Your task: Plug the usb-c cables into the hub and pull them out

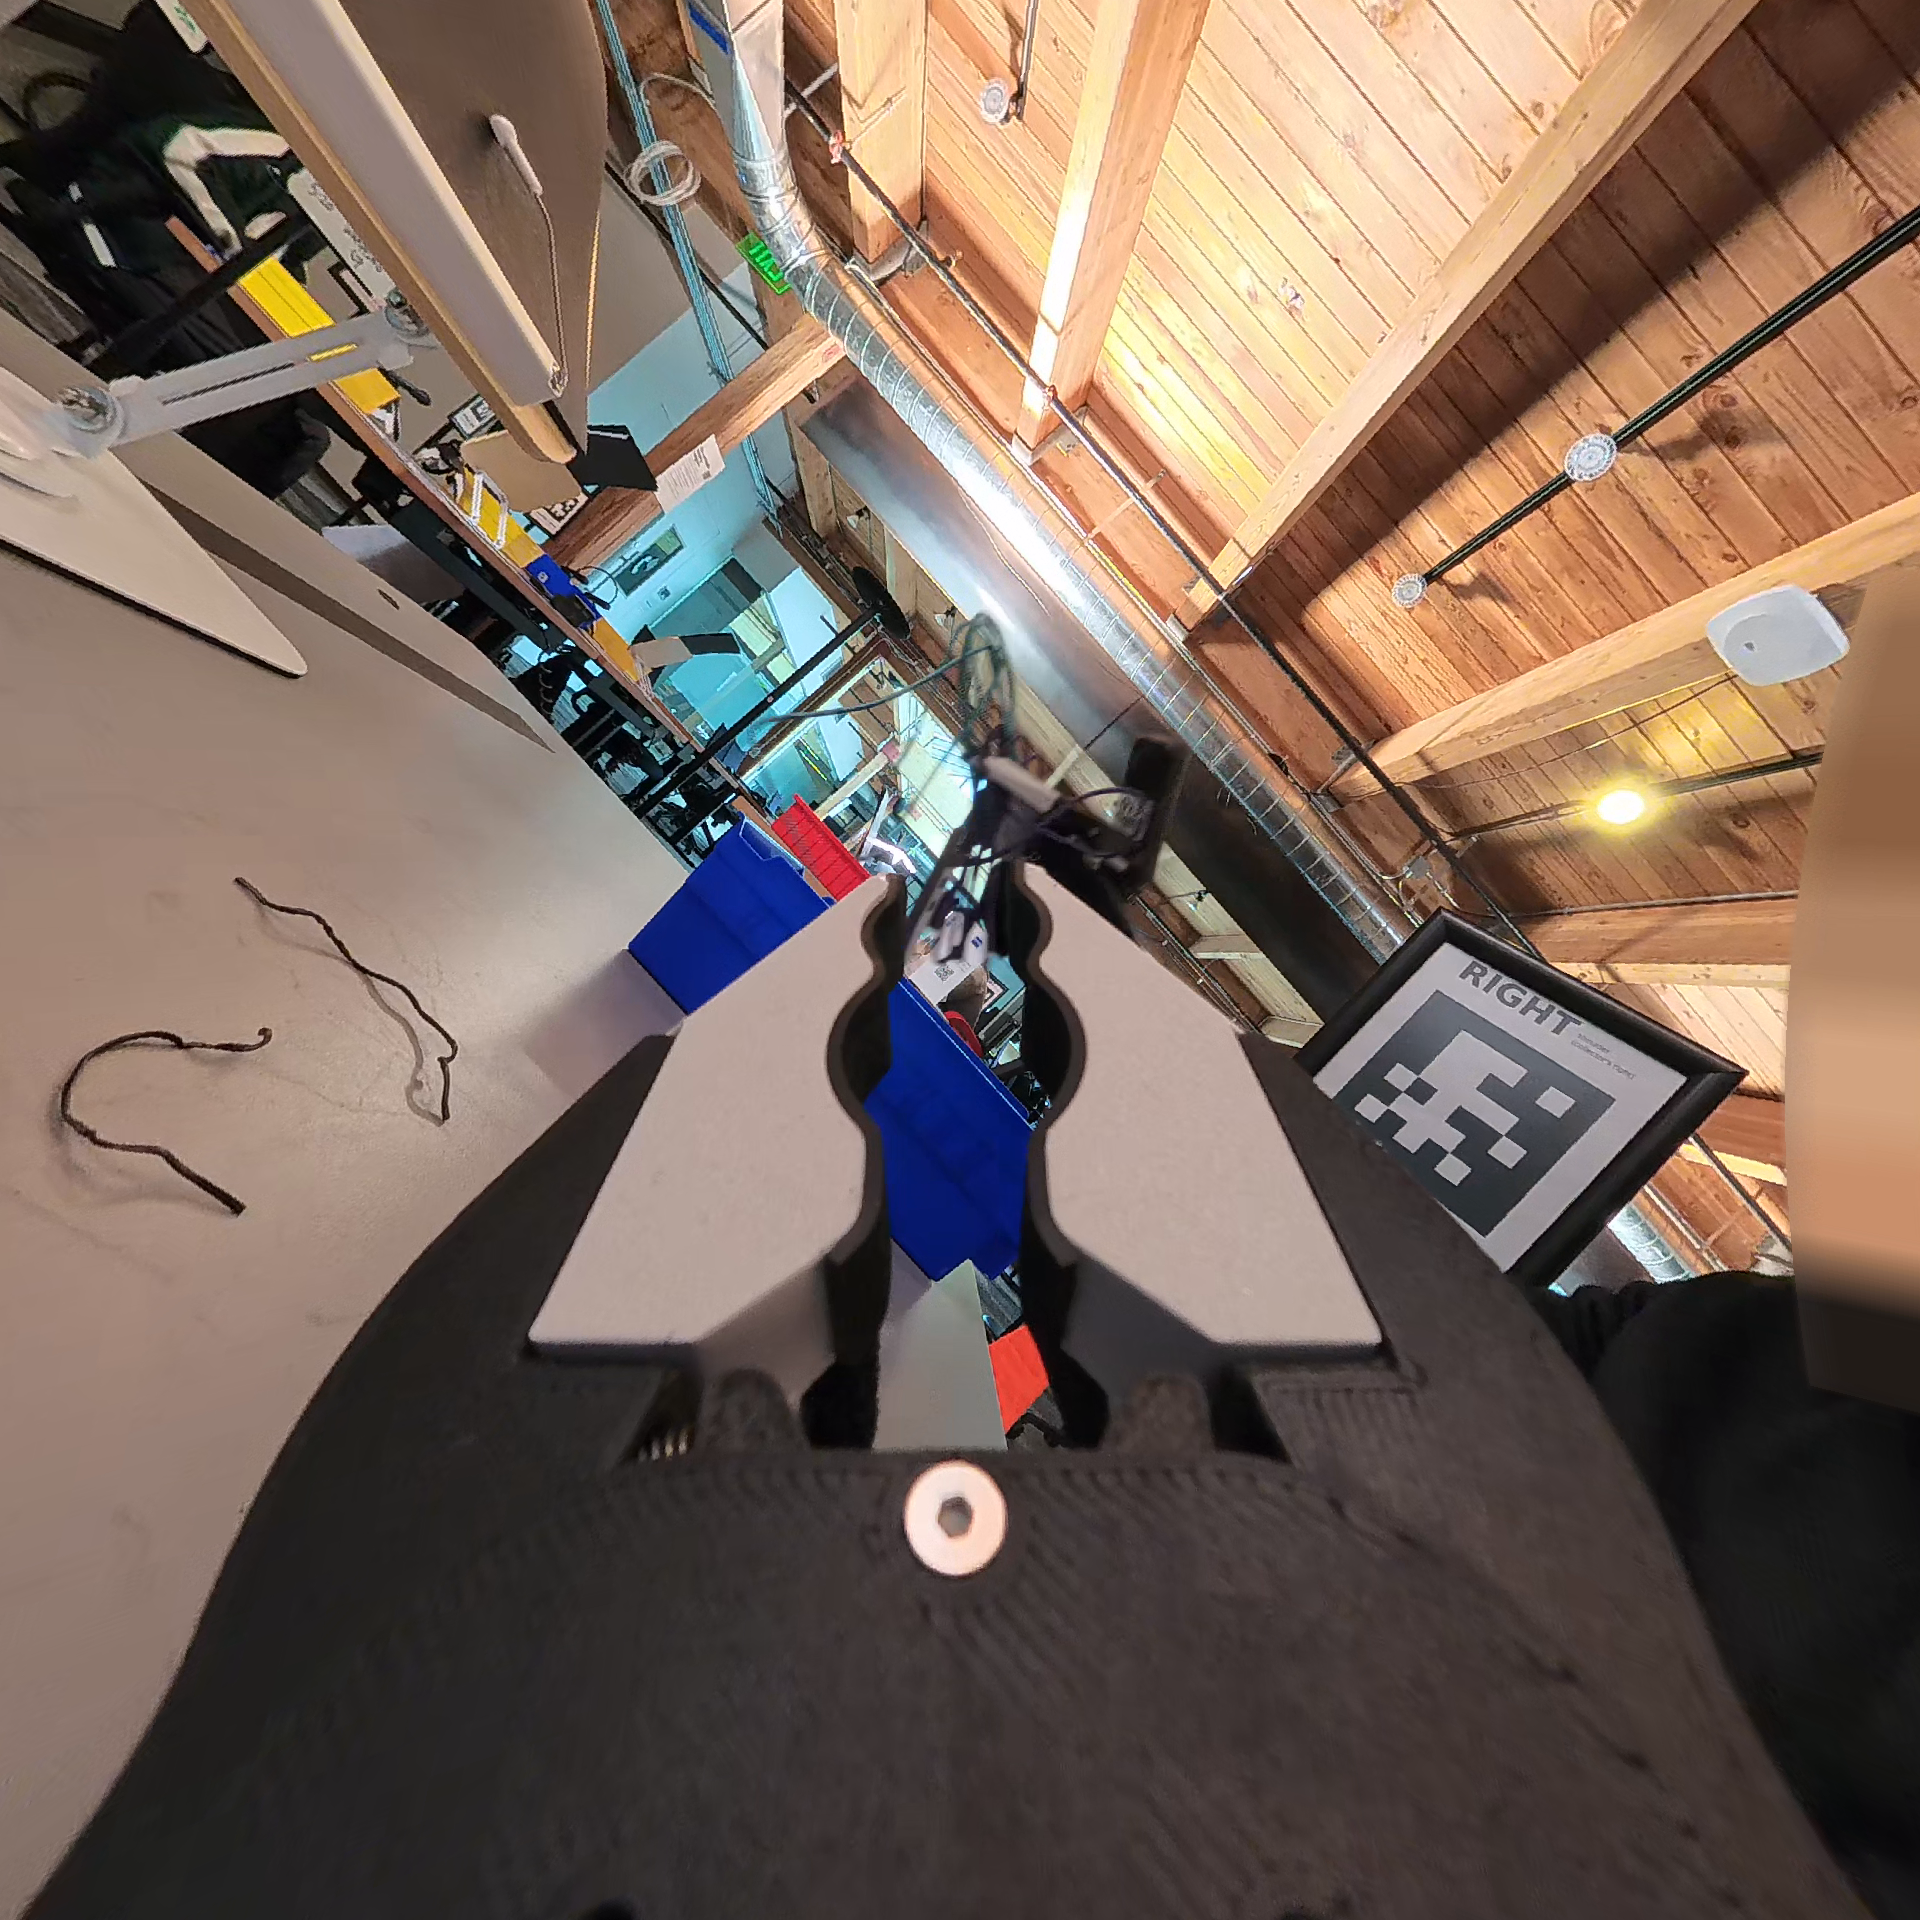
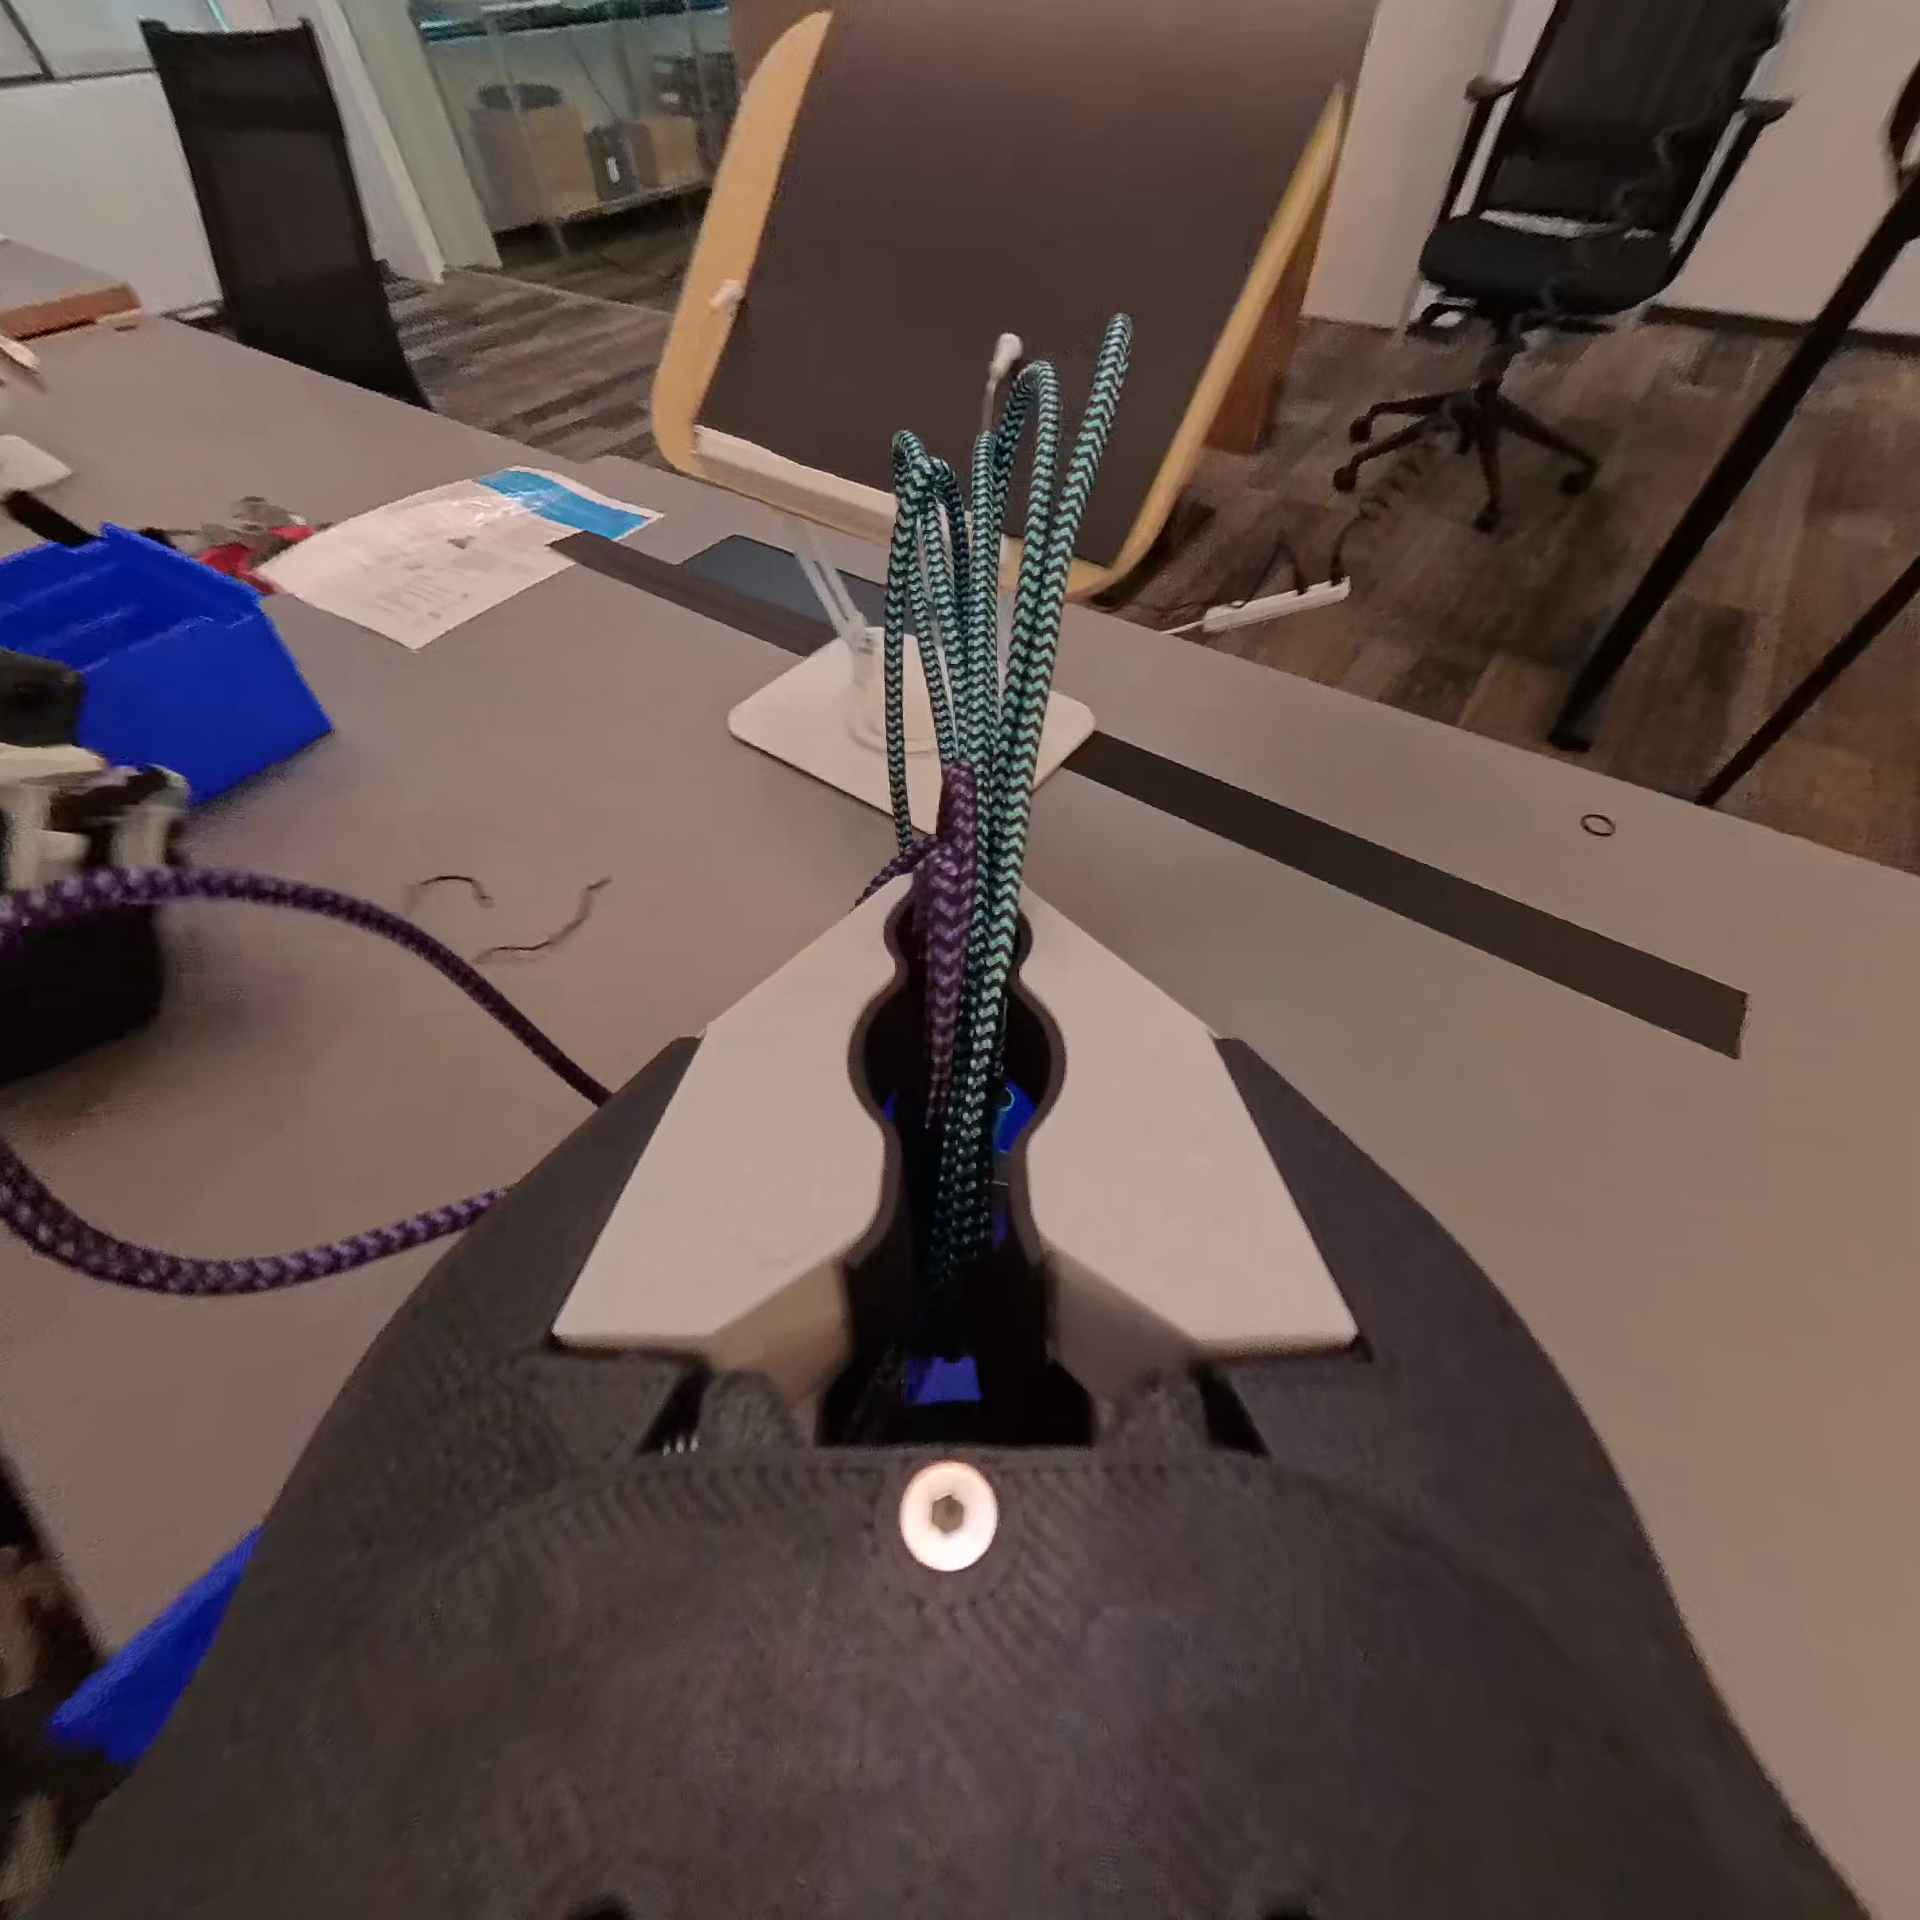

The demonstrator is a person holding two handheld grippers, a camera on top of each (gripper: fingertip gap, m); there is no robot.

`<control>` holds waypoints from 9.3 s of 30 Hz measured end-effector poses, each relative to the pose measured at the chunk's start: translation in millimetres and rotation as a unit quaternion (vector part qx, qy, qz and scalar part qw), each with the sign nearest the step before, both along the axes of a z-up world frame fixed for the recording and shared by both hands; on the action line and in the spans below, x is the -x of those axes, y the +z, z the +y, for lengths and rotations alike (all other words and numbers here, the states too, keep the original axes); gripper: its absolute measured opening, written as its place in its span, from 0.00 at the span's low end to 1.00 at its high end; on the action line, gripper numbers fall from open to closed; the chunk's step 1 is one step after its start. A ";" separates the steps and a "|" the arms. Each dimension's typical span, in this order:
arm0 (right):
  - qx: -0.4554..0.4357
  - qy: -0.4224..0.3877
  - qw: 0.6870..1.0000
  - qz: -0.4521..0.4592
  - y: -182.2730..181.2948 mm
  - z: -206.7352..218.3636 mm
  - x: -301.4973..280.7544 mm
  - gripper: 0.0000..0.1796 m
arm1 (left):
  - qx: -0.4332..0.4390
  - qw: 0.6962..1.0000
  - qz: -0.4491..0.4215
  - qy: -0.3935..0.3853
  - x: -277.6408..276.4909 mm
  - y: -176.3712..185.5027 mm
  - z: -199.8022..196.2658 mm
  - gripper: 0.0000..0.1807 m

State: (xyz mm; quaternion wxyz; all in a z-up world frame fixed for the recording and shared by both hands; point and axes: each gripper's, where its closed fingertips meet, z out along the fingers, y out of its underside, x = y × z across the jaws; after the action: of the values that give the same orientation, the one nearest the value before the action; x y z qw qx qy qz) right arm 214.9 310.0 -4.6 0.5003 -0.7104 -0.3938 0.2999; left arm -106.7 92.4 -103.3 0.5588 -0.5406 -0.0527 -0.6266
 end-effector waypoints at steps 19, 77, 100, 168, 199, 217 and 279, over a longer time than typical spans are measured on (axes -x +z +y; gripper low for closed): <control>-0.177 -0.097 0.966 -0.161 -87.5 31.4 2.6 0.06 | 0.002 1.000 0.003 -0.001 -0.8 -0.7 0.7 0.10; -0.040 0.039 0.935 -0.349 -180.4 -7.3 80.3 0.12 | -0.004 1.000 -0.004 -0.004 -0.5 1.8 -1.4 0.10; -0.131 0.066 0.950 -0.277 -20.9 -138.2 105.4 0.26 | -0.039 0.974 0.220 0.015 -42.0 63.3 -22.9 0.10; -0.051 0.238 0.963 -0.117 -93.1 -289.9 200.4 0.22 | 0.174 0.762 0.620 0.064 53.8 126.2 -21.9 0.04; -0.037 0.258 0.960 -0.104 -108.6 -299.6 192.3 0.22 | 0.187 0.772 0.606 0.033 0.2 -22.6 -20.1 0.19; -0.043 0.287 0.951 -0.104 -101.9 -319.1 200.8 0.23 | 0.382 0.546 0.722 -0.187 232.9 -103.8 -239.0 0.17; 0.173 0.415 0.854 0.261 48.0 -342.0 291.1 0.04 | -0.037 0.867 0.487 -0.097 -39.3 96.4 -135.7 0.43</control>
State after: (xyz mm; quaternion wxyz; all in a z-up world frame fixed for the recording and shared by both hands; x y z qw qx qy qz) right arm -76.2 -32.0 43.4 0.2825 -0.4512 -0.4488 0.7178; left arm -67.5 -43.3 -6.9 0.4692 -0.7585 0.3025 -0.3361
